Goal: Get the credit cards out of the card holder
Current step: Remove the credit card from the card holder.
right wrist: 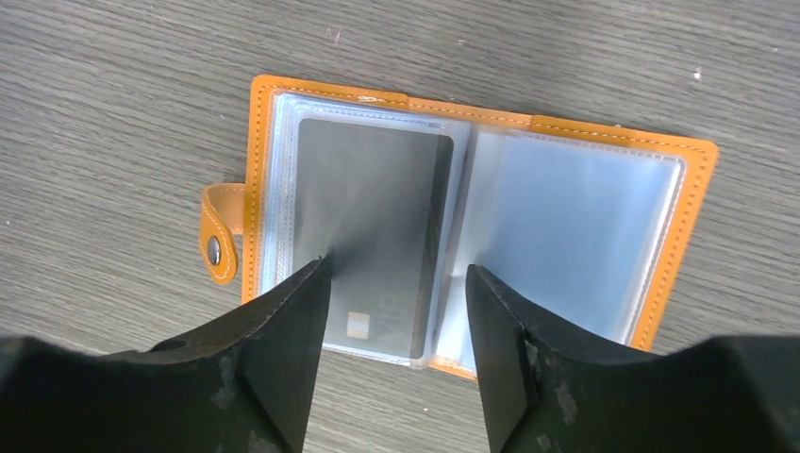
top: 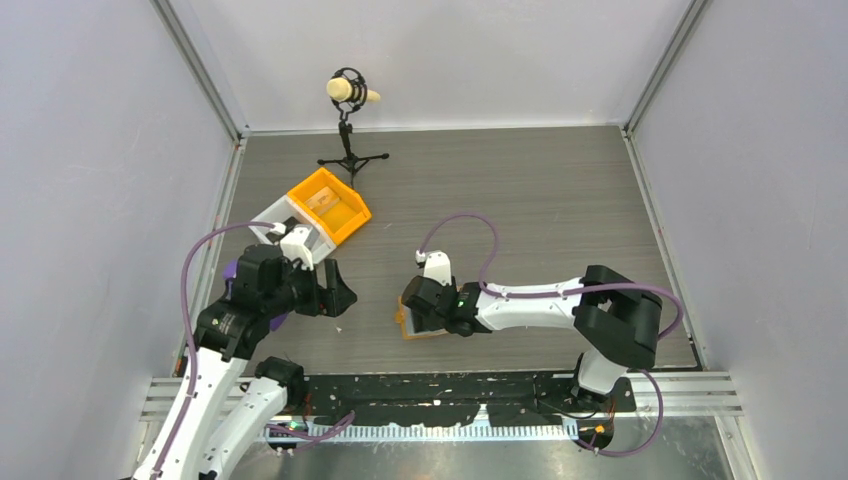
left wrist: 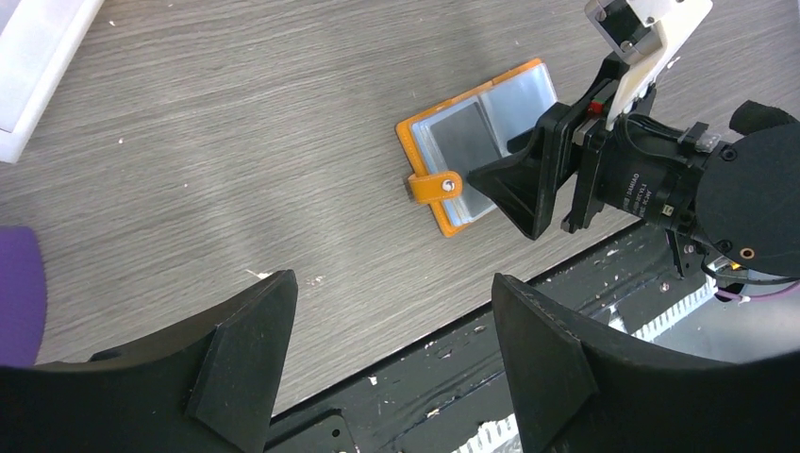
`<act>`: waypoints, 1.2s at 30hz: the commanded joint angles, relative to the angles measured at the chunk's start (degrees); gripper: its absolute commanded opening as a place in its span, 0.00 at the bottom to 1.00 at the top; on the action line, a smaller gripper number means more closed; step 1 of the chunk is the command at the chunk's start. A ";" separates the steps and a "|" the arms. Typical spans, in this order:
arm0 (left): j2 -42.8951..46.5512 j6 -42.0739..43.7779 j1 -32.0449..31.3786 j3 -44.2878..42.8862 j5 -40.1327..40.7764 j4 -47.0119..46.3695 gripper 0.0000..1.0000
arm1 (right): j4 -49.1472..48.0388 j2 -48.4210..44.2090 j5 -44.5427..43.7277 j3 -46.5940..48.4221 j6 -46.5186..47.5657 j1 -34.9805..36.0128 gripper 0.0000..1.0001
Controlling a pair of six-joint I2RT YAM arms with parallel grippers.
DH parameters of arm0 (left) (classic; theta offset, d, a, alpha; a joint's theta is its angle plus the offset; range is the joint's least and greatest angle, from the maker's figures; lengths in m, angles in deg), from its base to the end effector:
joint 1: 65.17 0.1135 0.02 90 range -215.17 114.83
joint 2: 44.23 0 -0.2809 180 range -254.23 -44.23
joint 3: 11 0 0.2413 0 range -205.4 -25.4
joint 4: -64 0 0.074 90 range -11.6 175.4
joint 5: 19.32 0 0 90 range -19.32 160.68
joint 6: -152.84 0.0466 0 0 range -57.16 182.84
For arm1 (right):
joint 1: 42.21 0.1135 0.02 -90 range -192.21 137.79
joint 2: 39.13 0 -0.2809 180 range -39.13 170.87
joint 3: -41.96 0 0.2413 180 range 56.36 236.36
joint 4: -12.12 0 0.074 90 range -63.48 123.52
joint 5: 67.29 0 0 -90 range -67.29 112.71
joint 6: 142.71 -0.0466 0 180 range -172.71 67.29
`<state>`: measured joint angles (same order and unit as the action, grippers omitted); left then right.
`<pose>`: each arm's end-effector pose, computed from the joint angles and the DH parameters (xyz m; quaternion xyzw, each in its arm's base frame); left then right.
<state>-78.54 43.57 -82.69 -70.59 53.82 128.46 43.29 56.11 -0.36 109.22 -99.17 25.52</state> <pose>0.0895 -0.0424 0.3000 0.0493 0.8944 -0.2596 0.3610 0.1377 0.2880 0.1797 -0.1220 0.9381 0.1141 0.3034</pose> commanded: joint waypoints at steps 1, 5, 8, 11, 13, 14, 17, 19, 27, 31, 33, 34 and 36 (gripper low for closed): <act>-0.54 0.28 -0.15 -1.52 -1.66 -0.41 0.78 | 3.44 -3.58 -2.15 2.57 0.66 0.81 0.66; -0.21 0.20 -0.10 -0.78 -1.09 -1.01 0.78 | 3.85 -3.01 -1.97 3.63 0.57 1.53 0.69; 0.16 0.28 -0.07 -0.65 -0.77 -0.99 0.78 | 3.44 -1.77 -1.78 4.23 0.45 1.99 0.70; 0.69 0.21 -0.08 -0.30 -0.46 -1.19 0.78 | 2.81 -0.95 -1.71 4.37 0.57 2.57 0.69; 0.89 0.19 -0.15 -0.17 -0.38 -1.33 0.78 | 2.67 -0.26 -1.72 4.36 0.48 2.66 0.69; 0.94 0.19 -0.07 -0.10 -0.30 -1.37 0.78 | 2.74 -0.02 -1.76 4.36 0.51 2.67 0.69; 0.91 0.19 -0.11 -0.07 -0.36 -1.42 0.78 | 3.07 1.20 -1.80 4.44 0.43 2.76 0.69; 0.67 0.19 -0.12 -0.07 -0.36 -1.40 0.78 | 3.20 1.84 -1.80 4.55 0.38 2.76 0.69; 0.51 0.19 -0.14 -0.07 -0.21 -1.35 0.78 | 3.26 2.83 -2.06 4.67 0.84 2.76 0.58; 0.38 0.18 -0.16 0.01 -0.23 -1.41 0.78 | 1.56 0.95 -2.07 2.85 0.62 2.76 0.51; 0.29 0.11 -0.08 0.01 -0.19 -1.37 0.78 | 0.89 0.21 -1.95 2.29 0.45 2.76 0.50; 0.29 0.11 -0.13 0.01 -0.19 -1.39 0.78 | 0.32 -0.19 -1.79 2.18 0.47 2.76 0.50; 0.16 0.11 -0.12 0.01 -0.10 -1.41 0.78 | -0.62 -0.69 -0.98 1.82 0.44 2.76 0.49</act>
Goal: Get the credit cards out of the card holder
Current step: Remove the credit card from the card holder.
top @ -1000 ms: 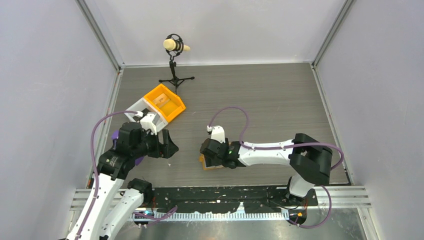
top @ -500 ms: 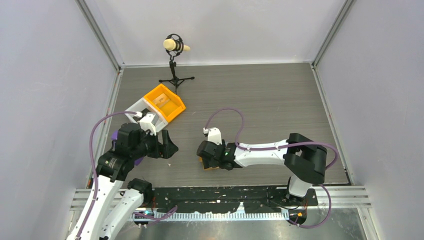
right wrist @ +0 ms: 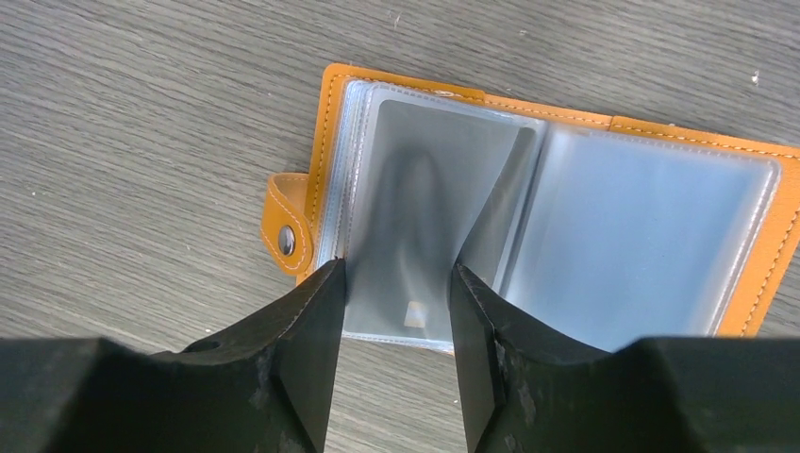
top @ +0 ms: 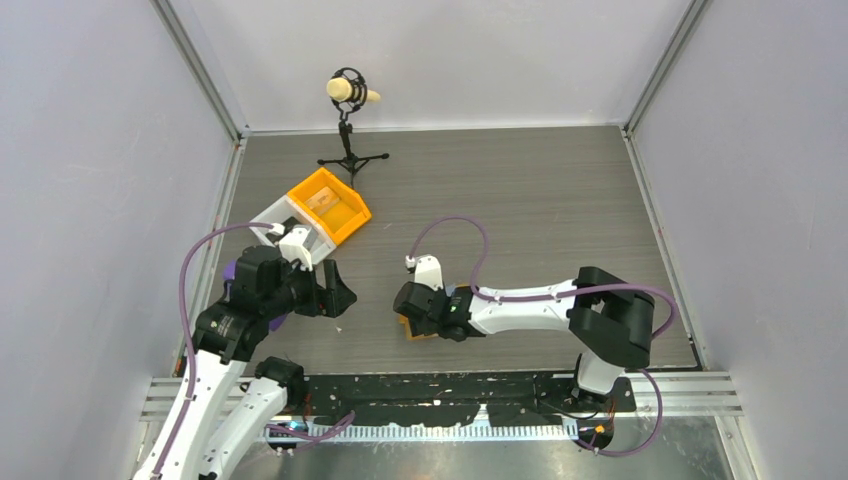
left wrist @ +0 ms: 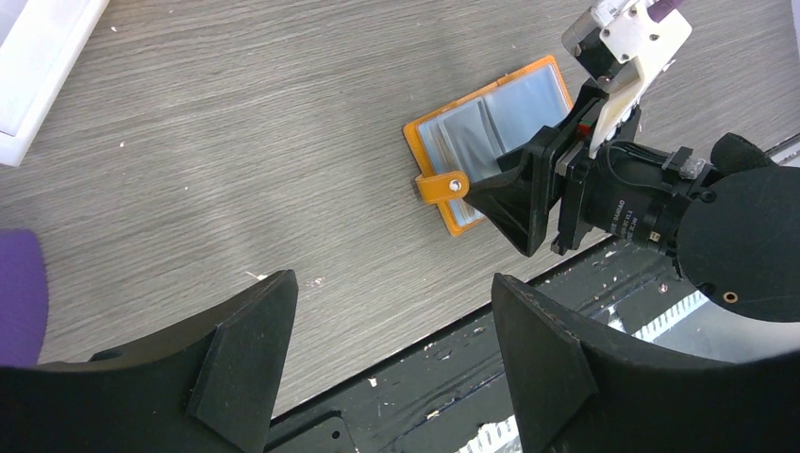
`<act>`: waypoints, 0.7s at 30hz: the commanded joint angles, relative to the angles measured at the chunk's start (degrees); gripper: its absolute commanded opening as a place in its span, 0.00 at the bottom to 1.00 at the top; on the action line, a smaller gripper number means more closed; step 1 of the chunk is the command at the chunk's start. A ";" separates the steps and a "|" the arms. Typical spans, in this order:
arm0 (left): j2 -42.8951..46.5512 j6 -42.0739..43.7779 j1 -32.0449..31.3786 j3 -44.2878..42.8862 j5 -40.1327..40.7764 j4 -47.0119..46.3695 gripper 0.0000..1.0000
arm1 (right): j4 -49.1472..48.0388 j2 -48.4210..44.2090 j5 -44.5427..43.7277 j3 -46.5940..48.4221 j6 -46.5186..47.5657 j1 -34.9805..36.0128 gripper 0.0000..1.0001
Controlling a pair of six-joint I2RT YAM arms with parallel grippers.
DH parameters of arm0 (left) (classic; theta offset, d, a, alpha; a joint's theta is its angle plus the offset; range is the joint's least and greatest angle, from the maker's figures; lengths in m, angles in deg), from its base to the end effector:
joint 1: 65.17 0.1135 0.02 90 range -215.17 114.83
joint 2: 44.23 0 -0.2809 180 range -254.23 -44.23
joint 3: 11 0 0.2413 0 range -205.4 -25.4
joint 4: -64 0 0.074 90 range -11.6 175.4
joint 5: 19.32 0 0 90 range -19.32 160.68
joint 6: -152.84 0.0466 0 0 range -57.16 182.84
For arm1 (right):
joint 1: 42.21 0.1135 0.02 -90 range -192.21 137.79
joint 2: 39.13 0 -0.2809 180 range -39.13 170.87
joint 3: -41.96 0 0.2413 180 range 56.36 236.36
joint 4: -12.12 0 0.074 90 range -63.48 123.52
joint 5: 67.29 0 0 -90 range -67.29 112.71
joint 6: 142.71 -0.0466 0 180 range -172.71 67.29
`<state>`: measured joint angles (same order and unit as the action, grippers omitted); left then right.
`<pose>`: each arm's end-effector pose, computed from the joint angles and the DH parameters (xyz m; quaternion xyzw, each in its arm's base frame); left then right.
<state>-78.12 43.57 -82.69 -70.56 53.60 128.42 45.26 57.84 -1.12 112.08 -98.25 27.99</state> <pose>0.0881 -0.0422 0.3005 0.0506 0.8925 -0.2620 0.3636 0.1287 0.3020 0.1823 -0.1496 0.9347 0.1085 0.3036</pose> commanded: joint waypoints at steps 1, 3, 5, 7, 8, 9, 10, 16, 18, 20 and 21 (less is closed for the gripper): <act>-0.34 0.11 -0.10 -0.06 0.04 -1.42 0.78 | -2.93 -2.63 0.20 -1.23 -0.44 0.29 0.49; -0.59 0.11 -0.20 -0.16 0.03 -1.27 0.78 | -4.02 -3.47 0.80 -1.52 -0.47 0.21 0.49; -0.84 0.19 -0.13 -0.31 0.03 -1.10 0.78 | -4.86 -3.80 0.96 -1.77 -0.50 0.21 0.47; -0.92 0.19 -0.12 -0.36 0.07 -1.05 0.78 | -5.12 -3.95 0.98 -1.76 -0.34 0.14 0.47; -0.92 0.19 -0.13 -0.36 0.11 -1.06 0.78 | -5.25 -4.01 1.03 -1.76 -0.25 0.17 0.46; -1.00 0.12 -0.17 -0.36 0.12 -1.04 0.78 | -5.41 -4.23 1.21 -1.85 -0.25 0.09 0.46; -1.03 0.11 -0.12 -0.36 0.16 -1.00 0.78 | -5.67 -4.37 1.36 -1.94 -0.32 0.06 0.45; -1.29 0.04 -0.07 -0.39 0.21 -0.99 0.78 | -8.34 -7.69 2.56 -4.68 -0.72 -0.37 0.42; -1.45 0.02 -0.10 -0.43 0.27 -1.18 0.78 | -8.87 -8.34 2.89 -5.08 -0.73 -0.60 0.42; -1.61 0.02 -0.07 -0.57 0.34 -1.10 0.78 | -9.42 -9.11 3.16 -5.74 -0.92 -0.75 0.41; -1.76 0.02 -0.14 -0.54 0.26 -1.06 0.78 | -10.28 -9.36 3.39 -6.08 -1.08 -0.80 0.41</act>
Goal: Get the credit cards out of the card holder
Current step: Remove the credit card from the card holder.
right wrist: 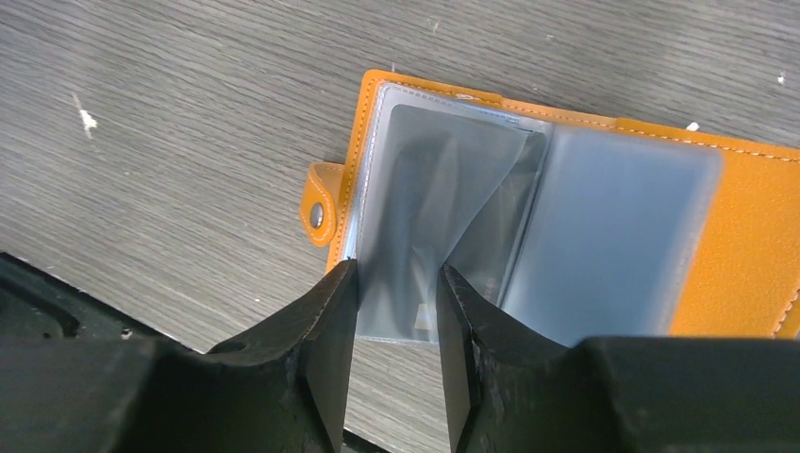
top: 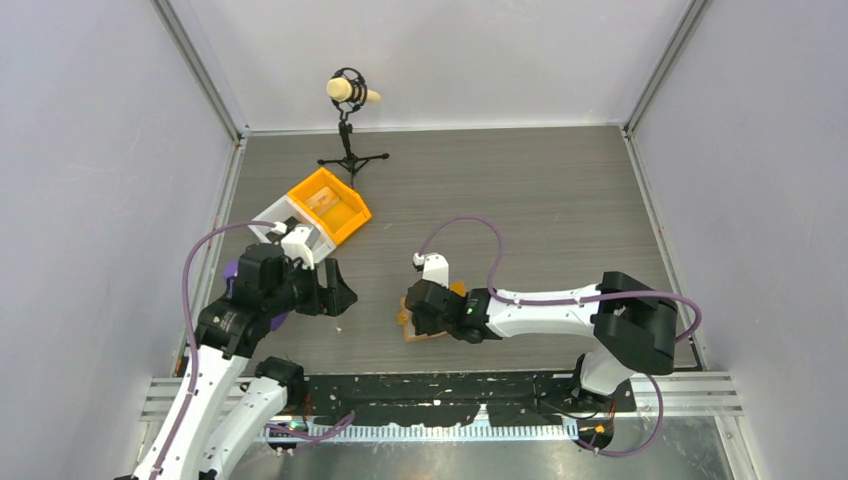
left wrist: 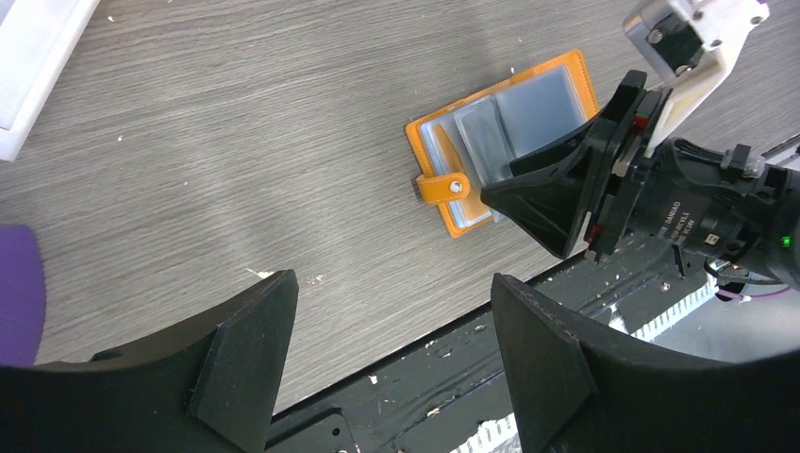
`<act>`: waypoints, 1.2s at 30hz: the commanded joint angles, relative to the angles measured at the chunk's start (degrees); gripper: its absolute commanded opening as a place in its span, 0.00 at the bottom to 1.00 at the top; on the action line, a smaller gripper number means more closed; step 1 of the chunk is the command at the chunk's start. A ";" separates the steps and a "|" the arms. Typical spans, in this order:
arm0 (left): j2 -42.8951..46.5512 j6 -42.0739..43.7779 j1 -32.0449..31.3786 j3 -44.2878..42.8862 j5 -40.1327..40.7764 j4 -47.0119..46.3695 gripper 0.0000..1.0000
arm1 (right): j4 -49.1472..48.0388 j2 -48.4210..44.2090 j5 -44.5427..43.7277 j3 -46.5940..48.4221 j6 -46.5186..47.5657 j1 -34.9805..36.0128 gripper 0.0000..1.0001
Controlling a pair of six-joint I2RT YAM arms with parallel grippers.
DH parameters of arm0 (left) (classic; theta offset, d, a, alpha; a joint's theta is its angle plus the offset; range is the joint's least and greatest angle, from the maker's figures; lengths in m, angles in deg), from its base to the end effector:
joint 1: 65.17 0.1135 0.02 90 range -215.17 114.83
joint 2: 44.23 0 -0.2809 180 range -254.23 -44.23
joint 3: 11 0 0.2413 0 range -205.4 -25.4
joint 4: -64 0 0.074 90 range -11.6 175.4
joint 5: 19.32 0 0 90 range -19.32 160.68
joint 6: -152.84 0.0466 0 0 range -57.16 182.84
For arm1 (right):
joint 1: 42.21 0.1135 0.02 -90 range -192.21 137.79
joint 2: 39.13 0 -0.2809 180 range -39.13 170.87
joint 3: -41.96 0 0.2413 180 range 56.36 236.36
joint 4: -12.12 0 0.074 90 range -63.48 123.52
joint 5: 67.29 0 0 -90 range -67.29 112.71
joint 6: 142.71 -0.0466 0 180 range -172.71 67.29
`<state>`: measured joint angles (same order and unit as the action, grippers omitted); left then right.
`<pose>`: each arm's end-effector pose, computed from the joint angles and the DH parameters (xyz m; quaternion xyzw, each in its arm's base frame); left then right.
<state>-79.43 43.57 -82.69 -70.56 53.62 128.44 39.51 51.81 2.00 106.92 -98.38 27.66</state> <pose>0.0922 -0.0434 0.2986 0.0489 0.8974 -0.2593 0.3536 0.1227 0.2870 0.1943 -0.1405 0.9250 0.1705 0.3092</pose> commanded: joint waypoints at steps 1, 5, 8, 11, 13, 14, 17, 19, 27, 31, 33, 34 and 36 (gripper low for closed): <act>-0.55 0.02 -0.15 -0.54 0.19 -1.04 0.78 | -4.98 -3.84 0.63 -1.72 -1.10 -0.57 0.41; -0.51 0.04 -0.07 -0.65 0.27 -0.77 0.78 | -6.35 -4.53 1.24 -2.88 -1.52 -1.05 0.45; -0.11 -0.06 -0.13 -0.54 0.49 -0.97 0.78 | -6.44 -4.57 1.60 -2.96 -1.39 -1.50 0.43; -0.10 -0.16 -0.10 -0.53 0.63 -0.95 0.78 | -7.08 -5.26 1.89 -3.91 -1.78 -1.72 0.43; -0.42 -0.09 -0.13 -0.69 0.54 -0.89 0.78 | -8.09 -6.00 1.93 -4.66 -2.01 -1.89 0.44; -0.58 -0.08 -0.07 -0.71 0.44 -0.73 0.78 | -8.39 -6.53 2.04 -5.21 -2.08 -2.03 0.45; -0.65 -0.15 -0.19 -0.79 0.57 -0.73 0.78 | -10.16 -7.32 2.81 -6.27 -2.25 -2.50 0.42; -0.73 -0.16 -0.13 -0.80 0.65 -0.71 0.78 | -11.31 -7.83 3.56 -6.87 -2.41 -2.81 0.42; -1.21 -3.61 -0.17 -1.39 -1.47 -0.15 0.75 | -15.27 -10.10 5.45 -9.60 -3.28 -3.94 0.41; -3.41 -12.40 -1.88 2.28 -9.48 -7.95 0.67 | -17.77 -11.38 6.48 -11.49 -3.91 -4.52 0.40; -4.40 -13.74 -3.60 3.58 -6.64 -10.28 0.66 | -18.08 -11.85 6.52 -11.93 -3.89 -4.68 0.40; -5.41 -14.21 -4.07 4.19 -6.28 -12.08 0.66 | -18.22 -11.93 6.61 -12.12 -3.81 -4.75 0.40; -7.60 -15.39 -4.83 5.17 -6.85 -15.10 0.64 | -18.51 -12.26 7.02 -12.65 -3.81 -5.15 0.40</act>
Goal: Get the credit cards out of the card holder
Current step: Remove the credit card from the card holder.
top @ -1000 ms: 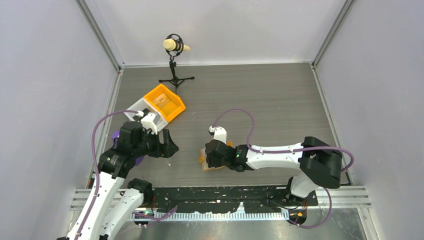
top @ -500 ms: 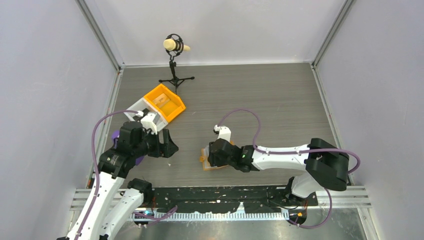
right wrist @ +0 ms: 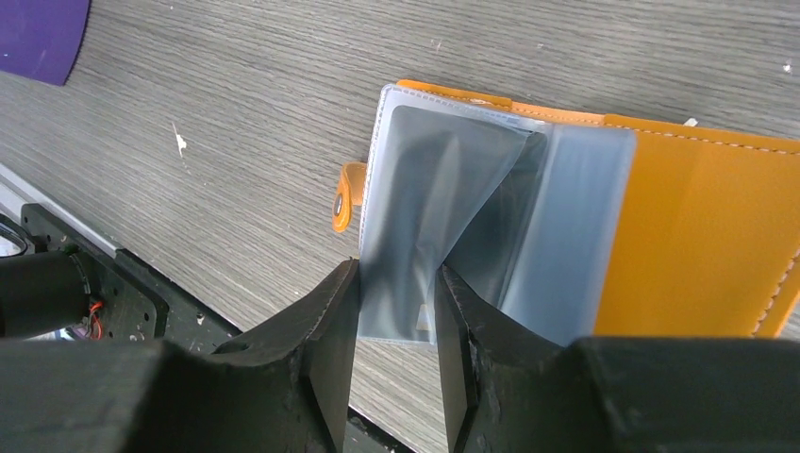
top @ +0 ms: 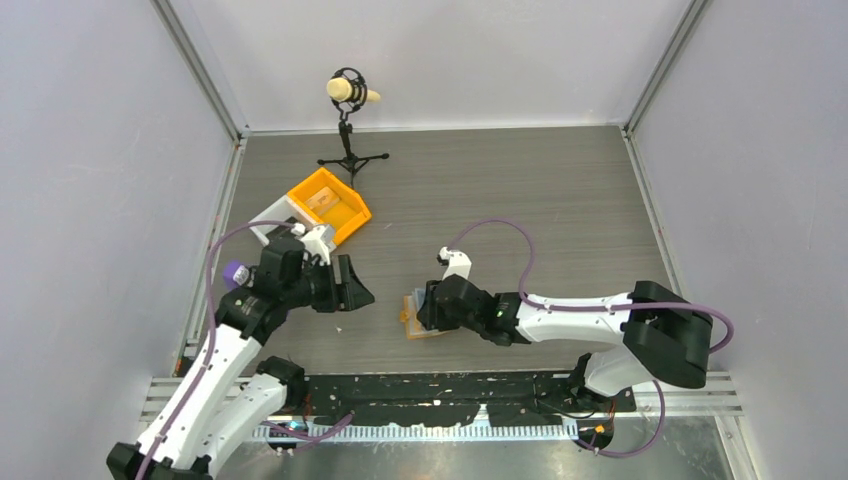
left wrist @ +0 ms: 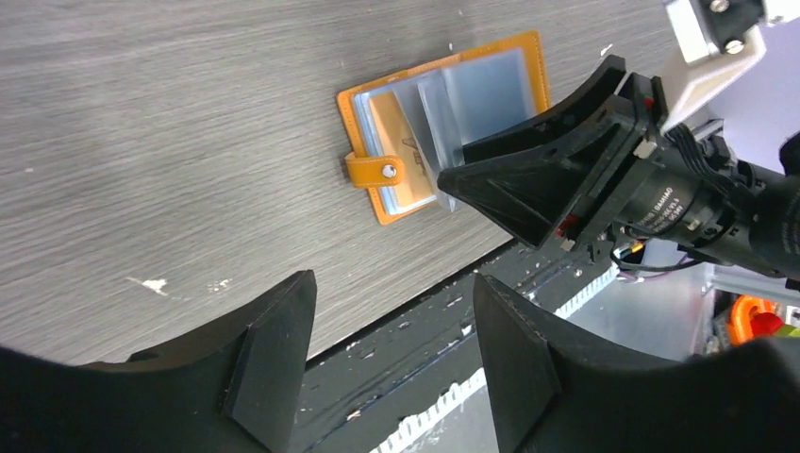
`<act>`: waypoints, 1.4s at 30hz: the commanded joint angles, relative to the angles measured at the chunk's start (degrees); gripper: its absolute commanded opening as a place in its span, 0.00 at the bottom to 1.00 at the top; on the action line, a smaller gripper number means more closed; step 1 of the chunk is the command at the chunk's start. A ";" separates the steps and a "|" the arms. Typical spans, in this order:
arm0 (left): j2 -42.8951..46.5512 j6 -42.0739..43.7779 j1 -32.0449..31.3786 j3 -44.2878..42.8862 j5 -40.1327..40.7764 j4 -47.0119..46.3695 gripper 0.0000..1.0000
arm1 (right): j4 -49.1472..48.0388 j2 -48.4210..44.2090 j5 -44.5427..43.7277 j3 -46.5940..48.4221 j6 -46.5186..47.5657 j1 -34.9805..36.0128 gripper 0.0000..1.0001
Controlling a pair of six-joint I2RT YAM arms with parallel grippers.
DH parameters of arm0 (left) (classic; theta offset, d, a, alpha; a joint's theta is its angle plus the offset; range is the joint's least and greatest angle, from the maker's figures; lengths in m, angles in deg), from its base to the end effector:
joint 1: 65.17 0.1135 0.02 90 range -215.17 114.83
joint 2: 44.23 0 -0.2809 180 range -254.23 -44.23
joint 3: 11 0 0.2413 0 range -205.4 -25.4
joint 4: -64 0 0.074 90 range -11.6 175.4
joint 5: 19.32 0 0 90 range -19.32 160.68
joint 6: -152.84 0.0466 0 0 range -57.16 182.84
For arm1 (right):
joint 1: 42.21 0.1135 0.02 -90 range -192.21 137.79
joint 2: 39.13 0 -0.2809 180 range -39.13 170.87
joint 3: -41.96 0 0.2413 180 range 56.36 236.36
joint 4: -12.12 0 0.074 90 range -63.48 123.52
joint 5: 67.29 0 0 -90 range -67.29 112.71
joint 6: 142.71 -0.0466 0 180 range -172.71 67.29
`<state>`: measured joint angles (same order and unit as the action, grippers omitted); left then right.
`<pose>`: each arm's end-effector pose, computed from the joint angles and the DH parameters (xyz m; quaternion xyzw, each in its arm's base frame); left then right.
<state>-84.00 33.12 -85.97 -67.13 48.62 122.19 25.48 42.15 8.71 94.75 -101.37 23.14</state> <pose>0.1087 -0.0600 0.2830 0.0082 0.8994 -0.3289 0.2877 0.1263 0.2482 0.1965 -0.0823 0.9038 0.2790 0.3138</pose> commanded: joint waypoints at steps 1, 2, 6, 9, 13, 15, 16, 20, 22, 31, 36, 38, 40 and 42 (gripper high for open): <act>-4.28 -5.37 -2.20 1.82 -1.66 -10.17 0.63 | -4.75 -2.79 0.52 -1.07 -0.82 -0.77 0.40; -5.80 -5.74 -2.86 1.77 -1.24 -11.46 0.61 | -5.42 -2.83 1.05 -1.36 -0.99 -1.04 0.40; -12.38 -7.58 -5.46 1.64 -0.06 -17.86 0.53 | -7.54 -3.32 2.30 -3.03 -1.49 -1.79 0.40; -18.49 -9.01 -6.96 0.97 1.63 -22.45 0.41 | -8.30 -3.74 2.75 -3.86 -1.25 -2.24 0.40; -26.14 -9.05 -9.67 -2.05 4.82 -25.05 0.34 | -9.15 -3.84 3.93 -4.54 -1.04 -2.69 0.40; -29.90 -9.31 -10.68 -3.26 5.10 -26.52 0.31 | -9.42 -3.89 4.35 -4.82 -0.96 -2.95 0.40; -31.66 -9.57 -11.01 -3.71 5.10 -27.28 0.29 | -9.46 -3.96 4.43 -4.95 -0.89 -3.03 0.40; -37.77 -10.18 -11.63 -5.50 5.08 -29.45 0.25 | -9.55 -4.38 5.02 -5.28 -0.36 -3.49 0.40; -39.82 -10.19 -12.14 -6.21 5.20 -30.37 0.24 | -9.78 -4.56 5.34 -5.55 -0.29 -3.61 0.40; -45.83 -10.62 -14.13 -7.88 6.28 -30.88 0.20 | -10.41 -4.12 6.15 -5.71 0.04 -3.93 0.41; -48.52 -10.12 -15.29 -8.69 5.44 -30.62 0.20 | -10.75 -3.96 6.24 -5.83 0.21 -3.91 0.41; -49.02 -10.02 -15.57 -8.88 5.37 -30.58 0.20 | -10.82 -3.74 6.24 -5.86 0.17 -3.91 0.41; -48.98 -10.01 -15.79 -8.89 5.14 -30.49 0.20 | -10.78 -3.51 6.34 -5.79 0.16 -3.93 0.42; -48.35 -9.94 -16.13 -8.89 5.04 -30.16 0.20 | -10.40 -3.48 6.27 -5.68 0.25 -3.96 0.45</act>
<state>-133.05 22.74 -101.46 -74.00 53.77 93.67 17.54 39.46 15.01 89.13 -102.12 19.44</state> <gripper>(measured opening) 0.200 0.424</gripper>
